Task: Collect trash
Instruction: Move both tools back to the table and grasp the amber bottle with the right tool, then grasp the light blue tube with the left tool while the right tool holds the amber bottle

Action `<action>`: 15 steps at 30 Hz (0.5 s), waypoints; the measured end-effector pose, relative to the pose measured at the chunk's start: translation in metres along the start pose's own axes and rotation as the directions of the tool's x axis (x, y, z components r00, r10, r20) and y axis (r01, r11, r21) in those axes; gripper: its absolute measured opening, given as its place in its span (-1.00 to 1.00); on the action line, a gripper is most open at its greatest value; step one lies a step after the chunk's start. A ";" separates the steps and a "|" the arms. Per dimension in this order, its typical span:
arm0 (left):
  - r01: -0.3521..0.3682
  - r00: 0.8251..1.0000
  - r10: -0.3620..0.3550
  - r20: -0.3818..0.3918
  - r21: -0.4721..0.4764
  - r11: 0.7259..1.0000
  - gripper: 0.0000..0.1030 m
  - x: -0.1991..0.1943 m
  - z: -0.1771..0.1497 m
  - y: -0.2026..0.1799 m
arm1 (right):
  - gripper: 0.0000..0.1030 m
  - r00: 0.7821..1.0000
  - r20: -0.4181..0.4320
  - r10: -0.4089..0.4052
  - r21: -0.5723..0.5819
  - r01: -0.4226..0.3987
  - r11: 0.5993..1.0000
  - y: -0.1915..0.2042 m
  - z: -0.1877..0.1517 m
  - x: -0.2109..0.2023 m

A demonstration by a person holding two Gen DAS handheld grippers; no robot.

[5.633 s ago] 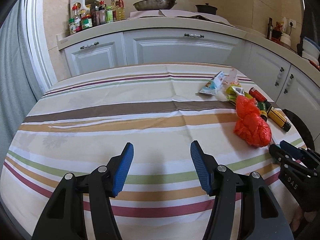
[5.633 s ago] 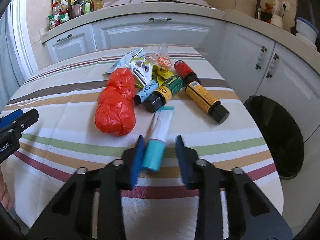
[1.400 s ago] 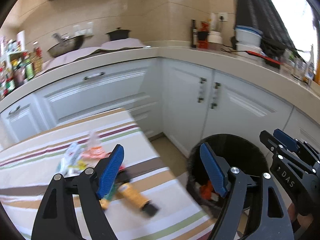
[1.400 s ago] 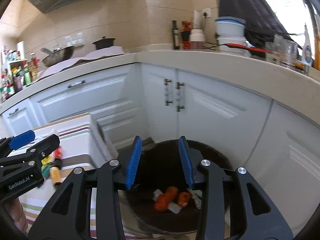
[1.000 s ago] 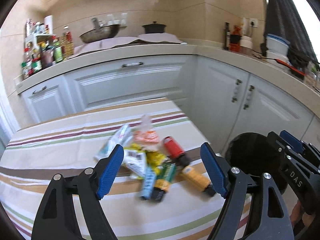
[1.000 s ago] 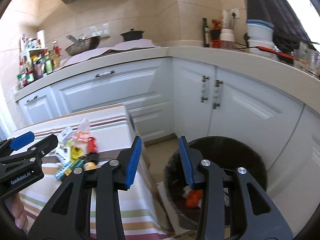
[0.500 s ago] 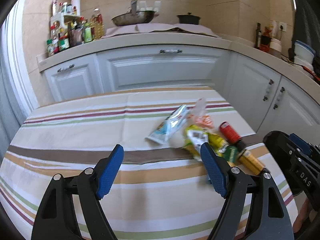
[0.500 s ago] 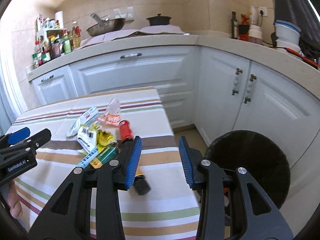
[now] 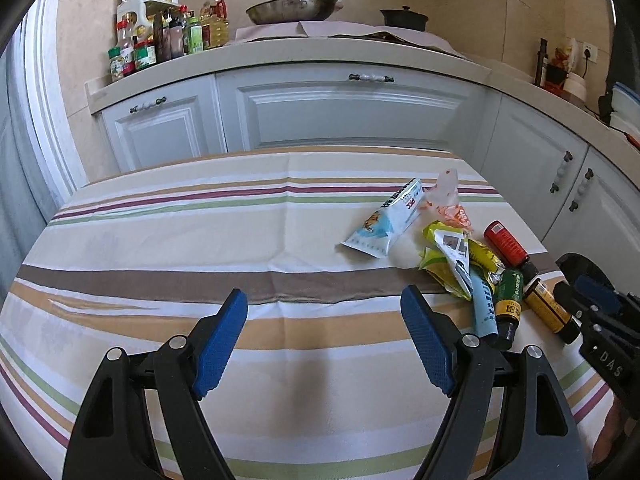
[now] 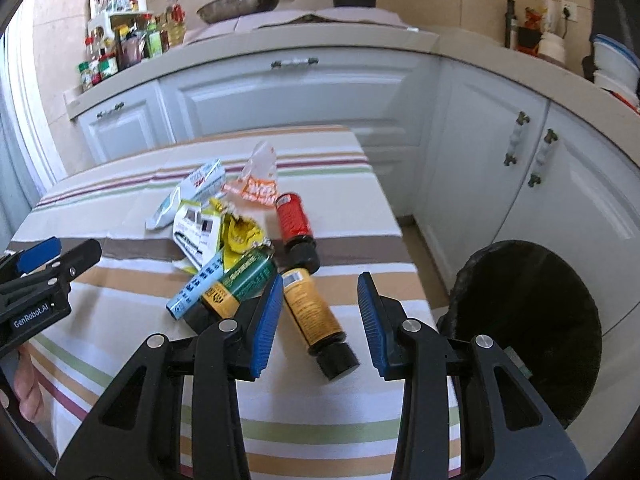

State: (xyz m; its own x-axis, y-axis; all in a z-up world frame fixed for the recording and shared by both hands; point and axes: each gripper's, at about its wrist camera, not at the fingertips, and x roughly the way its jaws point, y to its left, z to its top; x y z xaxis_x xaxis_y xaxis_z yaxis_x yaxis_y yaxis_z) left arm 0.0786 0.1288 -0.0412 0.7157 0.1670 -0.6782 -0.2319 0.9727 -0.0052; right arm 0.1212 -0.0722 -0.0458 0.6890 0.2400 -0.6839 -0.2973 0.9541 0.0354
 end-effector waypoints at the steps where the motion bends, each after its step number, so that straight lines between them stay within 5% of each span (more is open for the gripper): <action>1: 0.001 1.000 -0.001 0.000 0.003 1.000 0.49 0.000 0.000 -0.001 | -0.27 1.000 -0.018 0.005 -0.004 -0.005 1.000 0.001 0.000 0.003; 15: 0.024 1.000 -0.024 -0.018 0.014 1.000 0.49 0.005 -0.002 -0.005 | -0.52 0.993 -0.115 0.014 -0.073 -0.022 0.997 0.011 -0.006 0.017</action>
State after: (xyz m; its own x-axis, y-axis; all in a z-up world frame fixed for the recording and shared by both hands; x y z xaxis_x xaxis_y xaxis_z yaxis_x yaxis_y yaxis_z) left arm 0.0820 0.1243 -0.0465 0.7091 0.1409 -0.6909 -0.2056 0.9786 -0.0114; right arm 0.1256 -0.0591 -0.0610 0.6046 0.2313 -0.7623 -0.3598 0.9330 -0.0023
